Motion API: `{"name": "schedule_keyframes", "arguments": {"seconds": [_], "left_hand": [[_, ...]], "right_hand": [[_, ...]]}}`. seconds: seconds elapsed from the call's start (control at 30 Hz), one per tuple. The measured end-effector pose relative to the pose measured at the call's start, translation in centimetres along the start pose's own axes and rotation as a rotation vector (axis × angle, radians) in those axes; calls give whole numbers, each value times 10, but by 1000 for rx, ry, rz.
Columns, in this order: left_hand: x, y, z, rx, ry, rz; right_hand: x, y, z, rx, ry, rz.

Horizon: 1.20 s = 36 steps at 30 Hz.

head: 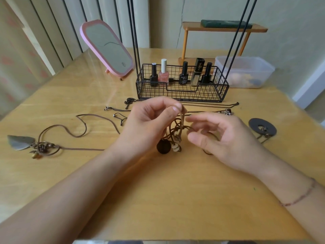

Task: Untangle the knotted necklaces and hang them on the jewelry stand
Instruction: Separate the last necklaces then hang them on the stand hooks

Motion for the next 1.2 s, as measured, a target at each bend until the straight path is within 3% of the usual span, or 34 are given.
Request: {"name": "schedule_keyframes", "arguments": {"seconds": [0.23,0.47,0.6,0.7,0.77,0.97,1.07,1.2], "left_hand": [[-4,-2,-14,56,120,-52],[12,-1,-29,-80,428,33],[9,-3,-35,-81,233,15],[-3,-4,-30,-91,-56,-98],[-11,-2,-27,-97,-92,-198],[-24,15,16,-450,-191,-283],[-27,19,27,-535,-264,-275],[-24,13,22,-472,-469,-163]], "right_hand": [[1,1,1,-44,-327,85],[-6,4,-18,56,35,-52],[-10,4,-28,152,124,-55],[-12,2,-28,131,-78,-94],[-10,0,-26,112,-218,-78],[-19,0,-22,125,-267,-95],[-23,1,-26,164,-262,-128],[-21,5,-35,234,-218,-184]]}}
Point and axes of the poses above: each hand's wrist, its own y-axis away from the middle knuckle, its own z-axis out of the palm, x = y × z, the point moved 9 cm from there along -y, towards the middle knuckle, and after that the axes turned 1 degree about -x, right-handed, at the moved point
